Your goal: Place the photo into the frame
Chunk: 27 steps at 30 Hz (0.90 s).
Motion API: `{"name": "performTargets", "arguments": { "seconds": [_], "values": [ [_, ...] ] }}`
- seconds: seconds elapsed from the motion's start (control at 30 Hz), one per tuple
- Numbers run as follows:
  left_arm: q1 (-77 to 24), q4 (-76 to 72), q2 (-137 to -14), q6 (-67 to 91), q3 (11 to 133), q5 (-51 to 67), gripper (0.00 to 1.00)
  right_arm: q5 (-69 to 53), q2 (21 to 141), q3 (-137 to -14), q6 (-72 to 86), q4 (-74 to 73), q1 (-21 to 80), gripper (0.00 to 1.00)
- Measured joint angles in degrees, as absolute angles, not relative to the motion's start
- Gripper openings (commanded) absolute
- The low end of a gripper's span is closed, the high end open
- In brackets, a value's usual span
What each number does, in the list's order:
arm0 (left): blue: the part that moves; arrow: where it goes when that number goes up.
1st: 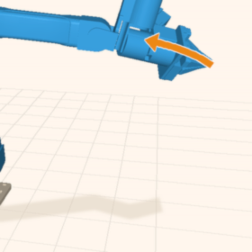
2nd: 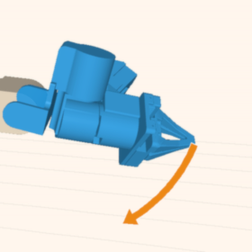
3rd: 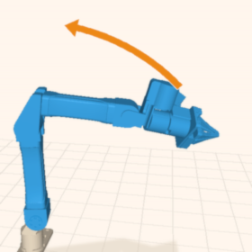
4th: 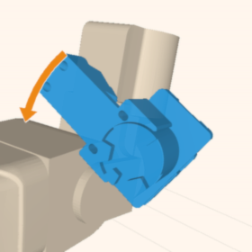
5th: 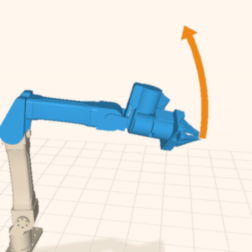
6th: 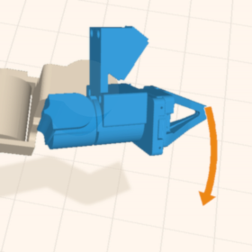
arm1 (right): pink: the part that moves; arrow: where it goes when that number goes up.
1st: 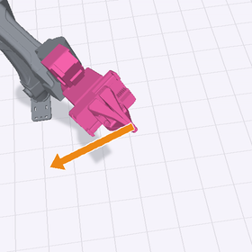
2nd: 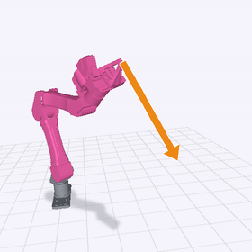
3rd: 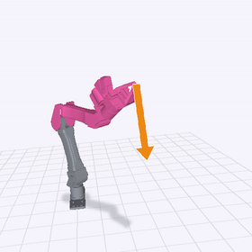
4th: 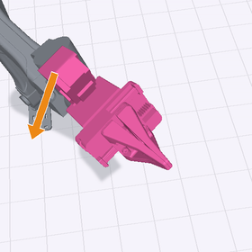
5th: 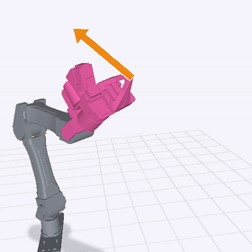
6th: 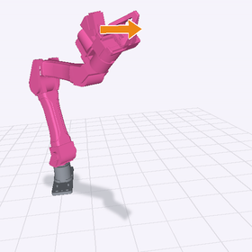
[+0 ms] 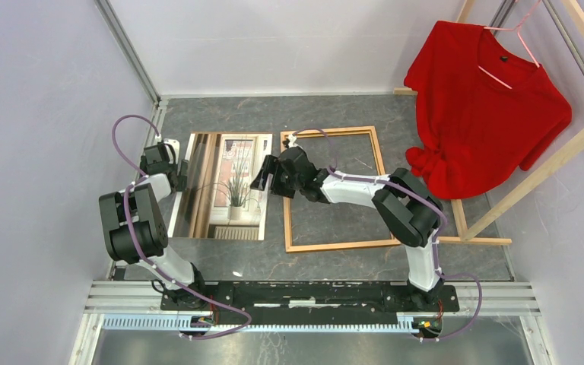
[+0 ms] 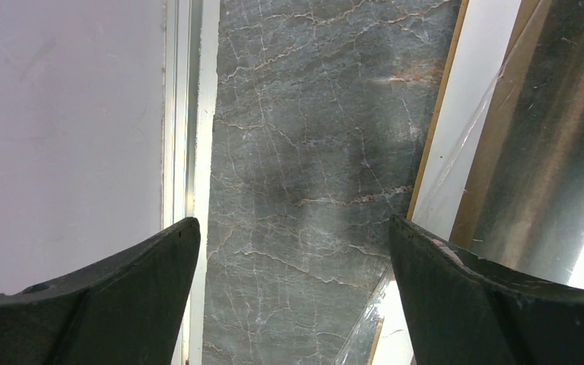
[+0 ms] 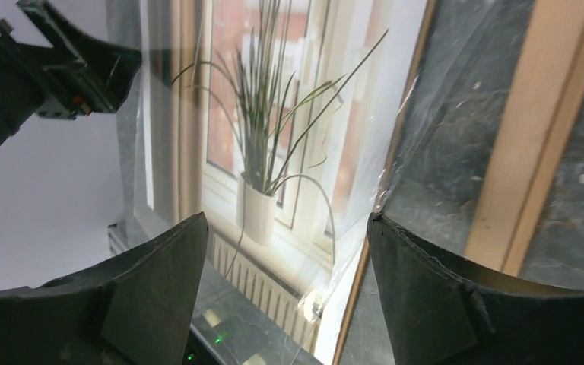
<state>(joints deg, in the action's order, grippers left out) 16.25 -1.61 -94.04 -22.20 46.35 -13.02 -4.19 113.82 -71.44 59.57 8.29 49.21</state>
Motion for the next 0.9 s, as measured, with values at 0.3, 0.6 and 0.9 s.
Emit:
{"name": "performTargets", "arguments": {
  "seconds": [0.3, 0.6, 0.9],
  "values": [
    [16.3, -0.5, -94.1, -22.2, 46.9, -12.8, 1.00, 0.1, 117.5, -78.0, 57.1, -1.8, 48.2, 0.88],
    [16.3, 0.4, -94.1, -22.2, 47.2, -11.9, 1.00, 5.8, 121.1, -83.4, 57.2, -7.0, 48.4, 0.90],
    [16.3, 0.4, -94.1, -22.6, 47.2, -11.7, 1.00, 9.4, 122.3, -82.5, 59.9, -0.6, 47.9, 0.87]
  ]
}}
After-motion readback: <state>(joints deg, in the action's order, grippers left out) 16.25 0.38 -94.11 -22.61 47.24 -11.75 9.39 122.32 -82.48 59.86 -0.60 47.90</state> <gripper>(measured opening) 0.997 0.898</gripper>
